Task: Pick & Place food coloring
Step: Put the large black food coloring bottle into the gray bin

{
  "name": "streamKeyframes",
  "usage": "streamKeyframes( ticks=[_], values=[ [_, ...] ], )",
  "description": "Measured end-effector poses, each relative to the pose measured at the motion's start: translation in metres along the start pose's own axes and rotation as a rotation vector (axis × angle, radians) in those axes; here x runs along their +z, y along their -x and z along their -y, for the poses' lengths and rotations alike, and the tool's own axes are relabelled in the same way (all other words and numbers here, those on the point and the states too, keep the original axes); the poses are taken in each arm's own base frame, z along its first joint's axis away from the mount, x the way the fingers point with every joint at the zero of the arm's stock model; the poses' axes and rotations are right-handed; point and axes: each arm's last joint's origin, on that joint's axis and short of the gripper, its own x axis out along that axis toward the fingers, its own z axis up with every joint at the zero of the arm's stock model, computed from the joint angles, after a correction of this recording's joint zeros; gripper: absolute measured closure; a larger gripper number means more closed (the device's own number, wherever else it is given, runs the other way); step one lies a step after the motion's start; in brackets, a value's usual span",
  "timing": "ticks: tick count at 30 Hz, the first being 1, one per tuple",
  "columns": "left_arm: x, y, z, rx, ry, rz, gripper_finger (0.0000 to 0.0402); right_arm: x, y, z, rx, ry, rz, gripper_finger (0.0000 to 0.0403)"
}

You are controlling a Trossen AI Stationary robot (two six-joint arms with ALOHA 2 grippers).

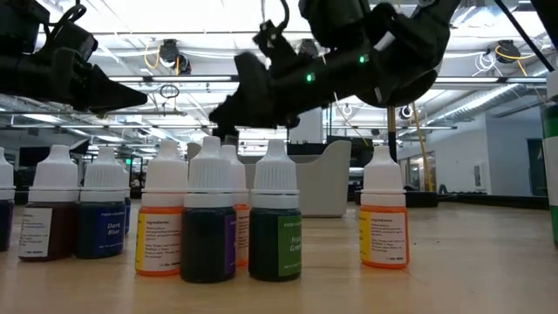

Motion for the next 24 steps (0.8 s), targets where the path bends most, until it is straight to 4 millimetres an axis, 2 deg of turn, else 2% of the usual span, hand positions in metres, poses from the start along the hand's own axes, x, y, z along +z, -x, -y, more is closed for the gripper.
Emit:
streamKeyframes(
  ticks=[6,13,20,24],
  values=[
    [0.0,0.0,-0.002,0.053,-0.001,-0.005,0.0355,-0.018,-0.009,0.004,-0.008,-0.031,-0.014,0.0294],
    [0.0,0.0,-0.002,0.055,-0.001,-0.006,0.0355,-0.024,-0.015,0.008,0.018,-0.062,0.004,0.0292],
    [0.0,0.0,-0.002,0.055,-0.007,-0.007,0.0355,-0.025,-0.015,0.006,0.098,-0.054,0.0,0.0219],
    [0.0,0.0,-0.002,0.055,-0.007,-0.005,0.0355,-0.019,-0.013,0.006,0.1,-0.037,0.018,0.0192]
  ],
)
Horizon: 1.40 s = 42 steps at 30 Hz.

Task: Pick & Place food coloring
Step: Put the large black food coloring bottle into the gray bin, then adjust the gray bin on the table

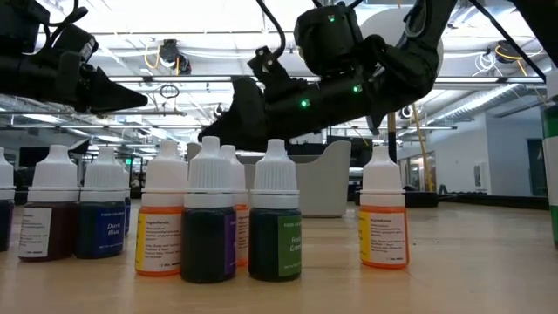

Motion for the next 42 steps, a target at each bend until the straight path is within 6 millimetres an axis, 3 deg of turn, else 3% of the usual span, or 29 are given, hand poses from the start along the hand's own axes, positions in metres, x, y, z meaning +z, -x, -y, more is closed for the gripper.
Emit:
streamKeyframes(
  ticks=[9,16,22,25,34,42],
  values=[
    [-0.001,0.0,0.0,-0.006,0.018,-0.009,0.0355,0.051,0.024,-0.004,0.01,0.133,0.024,0.0179],
    [-0.005,-0.003,0.006,-0.134,0.012,-0.055,0.0355,0.079,0.063,-0.018,0.019,0.257,-0.138,0.0232],
    [-0.014,-0.011,0.011,-0.187,0.008,-0.146,0.0395,0.078,0.092,-0.038,-0.049,0.378,-0.282,0.0343],
    [-0.017,-0.017,0.013,-0.195,0.028,-0.182,0.0394,0.077,0.105,-0.044,-0.094,0.413,-0.347,0.0393],
    [-0.023,-0.033,0.021,-0.23,0.046,-0.195,0.0398,0.062,0.143,-0.043,-0.362,0.385,-0.556,0.04],
    [-0.021,-0.051,0.027,-0.214,0.034,-0.255,0.0398,0.043,0.154,-0.033,-0.461,0.237,-0.674,0.0402]
  ],
)
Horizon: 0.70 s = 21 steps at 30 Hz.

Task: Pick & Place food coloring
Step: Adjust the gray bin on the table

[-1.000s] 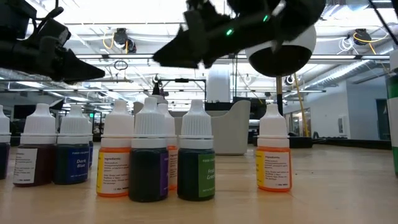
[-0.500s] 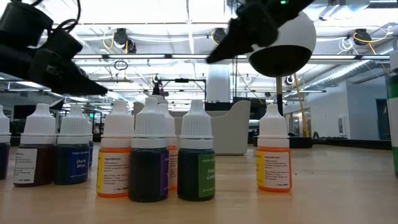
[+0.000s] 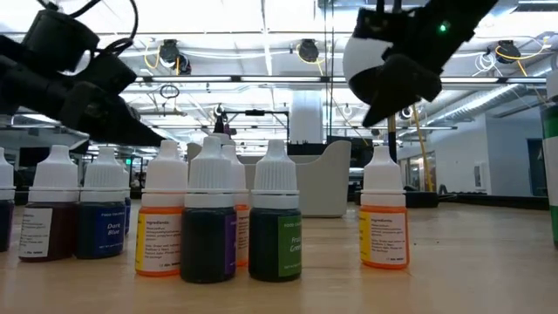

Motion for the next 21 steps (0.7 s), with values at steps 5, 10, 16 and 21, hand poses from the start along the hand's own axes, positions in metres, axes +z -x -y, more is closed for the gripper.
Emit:
streamKeyframes(
  ticks=[5,10,16,21],
  values=[
    [0.008,-0.019,0.003,0.008,0.006,-0.089,0.0393,-0.012,-0.015,0.003,0.036,-0.024,-0.055,0.0402],
    [0.005,-0.041,0.003,0.054,-0.028,-0.219,0.0396,-0.024,-0.033,0.007,0.086,-0.033,-0.072,0.0402],
    [0.01,-0.07,0.003,0.063,-0.036,-0.315,0.0398,-0.03,-0.05,0.011,0.15,-0.059,-0.047,0.0403],
    [0.014,-0.09,0.005,0.062,-0.056,-0.391,0.039,-0.031,-0.059,0.016,0.169,-0.054,-0.023,0.0403]
  ],
)
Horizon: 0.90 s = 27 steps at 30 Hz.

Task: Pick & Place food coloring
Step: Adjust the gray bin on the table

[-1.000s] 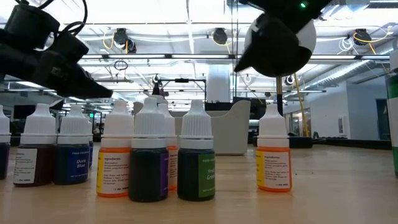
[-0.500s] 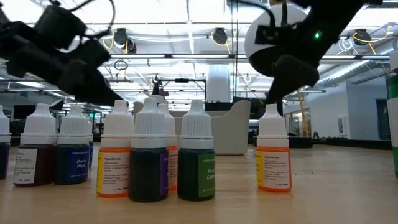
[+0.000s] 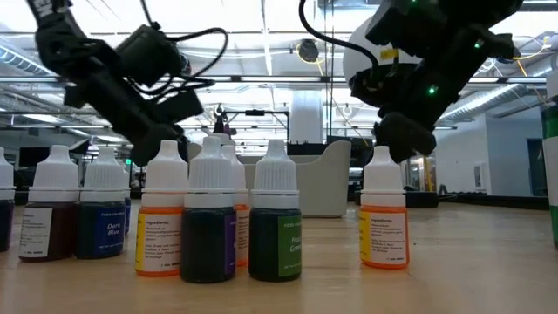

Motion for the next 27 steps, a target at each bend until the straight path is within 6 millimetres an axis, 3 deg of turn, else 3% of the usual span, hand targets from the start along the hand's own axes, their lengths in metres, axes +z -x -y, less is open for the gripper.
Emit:
streamKeyframes(
  ticks=[6,27],
  values=[
    [0.005,-0.012,0.003,-0.02,-0.025,-0.037,0.0394,0.002,-0.007,0.006,0.039,0.014,0.029,0.0403],
    [0.007,-0.012,0.004,-0.052,-0.005,-0.066,0.0391,0.015,-0.02,0.029,0.088,0.001,0.085,0.0403]
  ],
)
